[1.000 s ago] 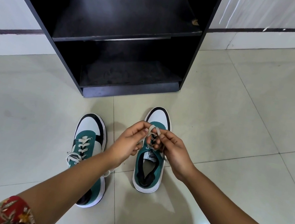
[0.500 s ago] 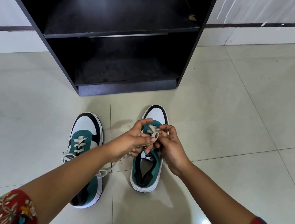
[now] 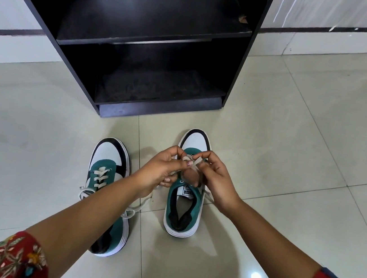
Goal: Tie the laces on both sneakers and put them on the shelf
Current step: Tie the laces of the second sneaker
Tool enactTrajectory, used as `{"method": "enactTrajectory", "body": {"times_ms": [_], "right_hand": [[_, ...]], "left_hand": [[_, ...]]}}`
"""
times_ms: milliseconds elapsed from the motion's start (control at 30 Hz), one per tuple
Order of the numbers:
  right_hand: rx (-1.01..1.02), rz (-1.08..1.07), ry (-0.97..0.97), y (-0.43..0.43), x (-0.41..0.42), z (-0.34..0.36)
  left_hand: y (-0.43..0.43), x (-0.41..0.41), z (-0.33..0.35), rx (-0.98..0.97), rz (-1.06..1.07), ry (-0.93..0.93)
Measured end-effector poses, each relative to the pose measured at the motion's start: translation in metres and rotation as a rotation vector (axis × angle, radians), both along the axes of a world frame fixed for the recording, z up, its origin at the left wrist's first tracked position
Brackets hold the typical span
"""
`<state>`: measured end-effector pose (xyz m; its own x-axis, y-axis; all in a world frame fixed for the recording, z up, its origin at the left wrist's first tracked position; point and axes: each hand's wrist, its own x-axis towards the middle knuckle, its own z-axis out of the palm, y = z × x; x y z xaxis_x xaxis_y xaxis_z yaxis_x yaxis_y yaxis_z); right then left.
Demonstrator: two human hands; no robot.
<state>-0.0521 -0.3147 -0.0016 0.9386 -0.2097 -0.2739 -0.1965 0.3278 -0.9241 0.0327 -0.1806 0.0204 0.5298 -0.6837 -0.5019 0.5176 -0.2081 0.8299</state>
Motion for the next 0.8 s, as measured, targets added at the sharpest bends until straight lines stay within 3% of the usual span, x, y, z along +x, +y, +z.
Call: {"method": "enactTrajectory", "body": {"times_ms": [33, 67, 167, 200, 267, 367, 500, 567, 633, 700, 800], "right_hand": [[0.053, -0.043, 0.058, 0.000, 0.002, -0.001], [0.085, -0.071, 0.114, -0.001, 0.004, -0.001], [0.072, -0.010, 0.217, -0.006, 0.010, 0.005], [0.051, 0.028, 0.243, -0.007, 0.013, 0.007], [0.039, 0.085, 0.299, -0.010, 0.015, 0.009], [0.063, 0.147, 0.289, -0.011, 0.014, 0.008], [0.125, 0.086, 0.230, -0.006, 0.008, 0.009], [0.114, 0.023, 0.216, -0.004, 0.005, 0.009], [0.027, 0.016, 0.203, -0.001, 0.001, 0.009], [-0.140, -0.001, 0.166, 0.004, -0.002, 0.009], [-0.762, -0.060, 0.082, 0.000, -0.015, 0.006]], "left_hand": [[0.001, -0.001, 0.002, 0.018, -0.001, -0.131], [0.002, -0.002, 0.003, 0.085, -0.022, -0.388], [0.010, -0.004, -0.004, 0.364, -0.215, -1.520], [0.011, -0.005, -0.005, 0.381, -0.280, -1.738], [0.011, -0.006, -0.006, 0.356, -0.361, -1.948], [0.011, -0.003, -0.008, 0.258, -0.445, -2.028], [0.002, -0.005, 0.000, 0.347, -0.525, -1.905], [-0.003, -0.008, 0.009, 0.421, -0.479, -1.571], [-0.009, -0.007, 0.012, 0.459, -0.377, -1.090], [-0.014, 0.001, 0.011, 0.438, -0.254, -0.750], [-0.015, 0.007, 0.014, 0.333, -0.172, -0.277]]}}
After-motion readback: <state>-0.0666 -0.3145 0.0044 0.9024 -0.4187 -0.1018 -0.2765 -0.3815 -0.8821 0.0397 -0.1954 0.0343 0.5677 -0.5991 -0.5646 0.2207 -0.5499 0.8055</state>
